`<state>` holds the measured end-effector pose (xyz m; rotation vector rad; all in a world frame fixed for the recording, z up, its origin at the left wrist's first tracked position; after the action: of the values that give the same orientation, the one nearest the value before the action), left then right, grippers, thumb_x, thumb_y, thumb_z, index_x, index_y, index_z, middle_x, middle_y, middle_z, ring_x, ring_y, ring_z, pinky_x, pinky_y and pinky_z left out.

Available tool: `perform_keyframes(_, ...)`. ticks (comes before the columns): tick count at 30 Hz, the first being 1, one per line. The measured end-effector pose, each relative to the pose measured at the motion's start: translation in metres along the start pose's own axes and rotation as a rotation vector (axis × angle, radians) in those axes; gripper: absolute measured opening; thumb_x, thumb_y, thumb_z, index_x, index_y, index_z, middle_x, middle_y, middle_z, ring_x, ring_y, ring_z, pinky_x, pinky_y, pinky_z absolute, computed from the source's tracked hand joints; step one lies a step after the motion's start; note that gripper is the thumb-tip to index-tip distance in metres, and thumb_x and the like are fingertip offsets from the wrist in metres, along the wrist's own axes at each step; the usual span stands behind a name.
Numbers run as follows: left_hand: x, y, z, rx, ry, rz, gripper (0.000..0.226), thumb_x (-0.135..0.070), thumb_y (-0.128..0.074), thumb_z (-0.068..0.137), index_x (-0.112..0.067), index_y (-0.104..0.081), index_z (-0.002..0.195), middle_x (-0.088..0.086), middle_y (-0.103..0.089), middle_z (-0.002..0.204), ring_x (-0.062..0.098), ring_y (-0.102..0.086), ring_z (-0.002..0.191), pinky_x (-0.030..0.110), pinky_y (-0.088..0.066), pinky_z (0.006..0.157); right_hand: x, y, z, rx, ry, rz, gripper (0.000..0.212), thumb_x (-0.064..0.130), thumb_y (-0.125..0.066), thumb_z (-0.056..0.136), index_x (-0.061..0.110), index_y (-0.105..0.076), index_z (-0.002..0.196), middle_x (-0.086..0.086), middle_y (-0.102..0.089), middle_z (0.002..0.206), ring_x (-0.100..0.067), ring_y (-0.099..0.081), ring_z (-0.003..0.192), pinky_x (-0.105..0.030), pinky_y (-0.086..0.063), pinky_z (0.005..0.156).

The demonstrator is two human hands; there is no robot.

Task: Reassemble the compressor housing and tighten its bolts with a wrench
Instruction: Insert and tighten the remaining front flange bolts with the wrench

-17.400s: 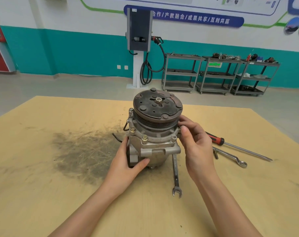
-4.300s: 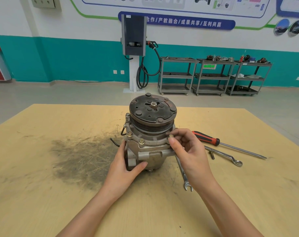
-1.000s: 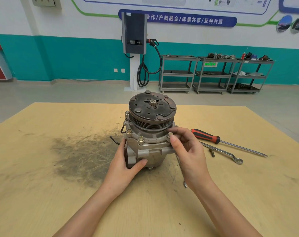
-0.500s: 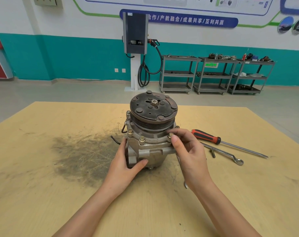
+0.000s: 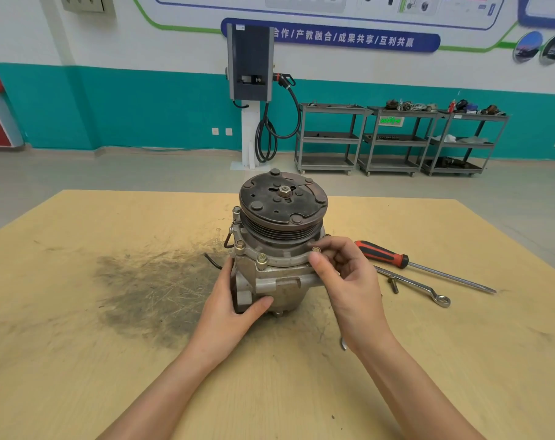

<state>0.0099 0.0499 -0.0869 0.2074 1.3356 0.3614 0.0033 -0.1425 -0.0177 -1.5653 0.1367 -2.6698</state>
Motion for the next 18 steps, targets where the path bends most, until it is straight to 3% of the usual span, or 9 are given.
perform_keyframes(4, 0.0006, -0.0010, 0.0009, -0.006, -0.012, 0.006, 0.080, -0.027, -0.080, 0.082, -0.021, -0.037, 0.150, -0.016, -0.061, 0.135, 0.000, -0.054, 0.128, 0.029, -0.041, 0.111, 0.0002, -0.0015, 0.0008, -0.060, 0.021, -0.010, 0.022, 0.011, -0.075, 0.081, 0.028, -0.063, 0.088, 0.019, -0.048, 0.065, 0.000, -0.044, 0.064, -0.013, -0.041, 0.064)
perform_keyframes(9, 0.0035, -0.0014, 0.0030, -0.003, -0.011, 0.013, 0.077, -0.029, -0.080, 0.081, -0.028, -0.040, 0.146, -0.024, -0.060, 0.132, -0.006, -0.053, 0.126, 0.010, -0.039, 0.102, 0.0013, -0.0008, -0.0013, -0.003, 0.013, -0.031, 0.011, 0.028, -0.062, 0.087, 0.032, -0.068, 0.095, 0.008, -0.066, 0.085, -0.013, -0.060, 0.084, -0.021, -0.050, 0.075)
perform_keyframes(13, 0.0046, -0.0014, 0.0028, 0.003, -0.012, 0.000, 0.083, -0.030, -0.080, 0.081, -0.023, -0.036, 0.151, -0.016, -0.059, 0.137, 0.001, -0.052, 0.130, 0.028, -0.040, 0.111, 0.0016, -0.0007, -0.0021, -0.025, 0.020, -0.031, 0.008, 0.020, -0.066, 0.088, 0.028, -0.066, 0.092, 0.010, -0.062, 0.078, -0.009, -0.056, 0.079, -0.020, -0.050, 0.072)
perform_keyframes(18, 0.0061, -0.0011, 0.0032, -0.001, -0.012, 0.003, 0.086, -0.033, -0.080, 0.080, -0.022, -0.035, 0.151, -0.016, -0.059, 0.137, 0.000, -0.052, 0.129, 0.023, -0.040, 0.110, 0.0007, 0.0009, -0.0022, -0.031, 0.008, -0.008, 0.013, 0.021, -0.070, 0.084, 0.025, -0.065, 0.095, 0.011, -0.057, 0.074, -0.010, -0.053, 0.076, -0.021, -0.048, 0.072)
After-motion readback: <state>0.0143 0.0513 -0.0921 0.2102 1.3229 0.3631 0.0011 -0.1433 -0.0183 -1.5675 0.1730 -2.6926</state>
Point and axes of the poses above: each hand's wrist, its own z-axis towards the middle knuckle, its own y-axis out of the back of the hand, x = y × z, the point moved 6 cm from there along z, towards the middle knuckle
